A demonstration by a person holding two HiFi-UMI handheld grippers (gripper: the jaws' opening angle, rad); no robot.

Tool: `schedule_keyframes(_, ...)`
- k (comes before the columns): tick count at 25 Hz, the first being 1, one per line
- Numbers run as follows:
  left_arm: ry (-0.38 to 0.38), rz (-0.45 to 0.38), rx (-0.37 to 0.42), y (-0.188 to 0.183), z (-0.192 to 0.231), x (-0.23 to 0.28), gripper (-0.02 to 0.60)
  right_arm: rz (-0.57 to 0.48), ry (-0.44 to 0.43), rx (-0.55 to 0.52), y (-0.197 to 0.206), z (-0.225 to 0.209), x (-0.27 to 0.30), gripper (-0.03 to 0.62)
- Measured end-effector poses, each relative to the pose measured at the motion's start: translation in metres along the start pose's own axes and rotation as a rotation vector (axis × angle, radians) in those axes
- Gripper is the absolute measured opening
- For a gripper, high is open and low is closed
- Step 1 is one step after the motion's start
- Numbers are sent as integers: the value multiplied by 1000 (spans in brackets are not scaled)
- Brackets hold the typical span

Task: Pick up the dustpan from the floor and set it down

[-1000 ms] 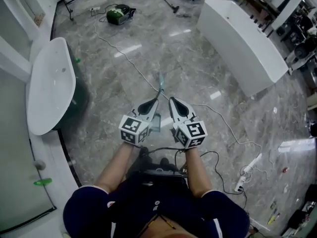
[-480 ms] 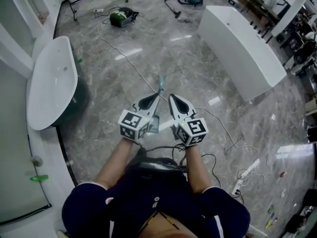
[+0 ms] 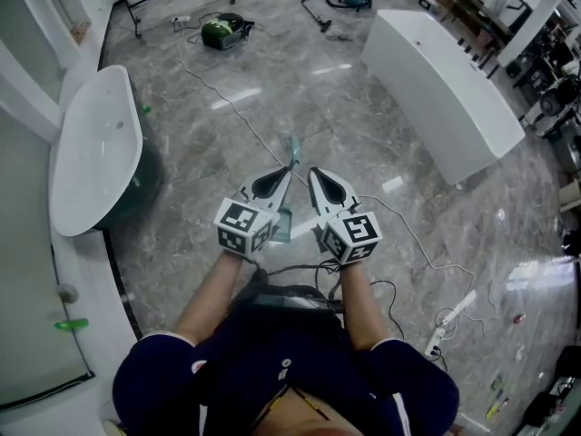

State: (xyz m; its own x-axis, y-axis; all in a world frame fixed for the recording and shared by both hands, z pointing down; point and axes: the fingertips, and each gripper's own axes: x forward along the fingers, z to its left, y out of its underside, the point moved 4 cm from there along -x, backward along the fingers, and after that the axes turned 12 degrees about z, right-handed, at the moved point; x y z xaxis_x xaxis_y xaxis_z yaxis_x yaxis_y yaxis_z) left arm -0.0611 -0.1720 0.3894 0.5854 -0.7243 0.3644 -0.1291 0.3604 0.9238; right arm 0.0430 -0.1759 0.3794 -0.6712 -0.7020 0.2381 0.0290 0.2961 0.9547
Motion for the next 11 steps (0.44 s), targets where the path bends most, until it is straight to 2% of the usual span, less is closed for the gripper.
schedule_keyframes(11,0,2,0,-3,-3,-3,13,-12,-2,-5,-5,1,-1,6)
